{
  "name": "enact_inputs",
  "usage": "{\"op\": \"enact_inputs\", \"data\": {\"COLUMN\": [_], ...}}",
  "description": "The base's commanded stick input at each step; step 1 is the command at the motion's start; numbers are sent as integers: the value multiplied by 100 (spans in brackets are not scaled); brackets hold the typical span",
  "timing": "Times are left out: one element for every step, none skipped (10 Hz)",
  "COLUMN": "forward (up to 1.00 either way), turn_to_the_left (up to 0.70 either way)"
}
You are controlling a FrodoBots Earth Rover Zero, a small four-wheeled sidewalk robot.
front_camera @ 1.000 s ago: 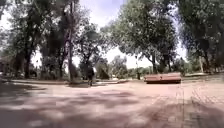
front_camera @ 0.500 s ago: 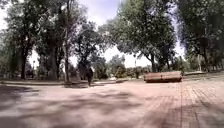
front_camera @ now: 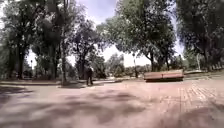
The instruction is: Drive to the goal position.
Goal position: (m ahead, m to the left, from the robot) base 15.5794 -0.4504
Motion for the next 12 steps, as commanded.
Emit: {"op": "enact_inputs", "data": {"forward": [70,70,70,70,70,70,70,70,70,70,70,70], "turn_to_the_left": [0,0,0,13,35,35,35,35,35,13,0,0]}}
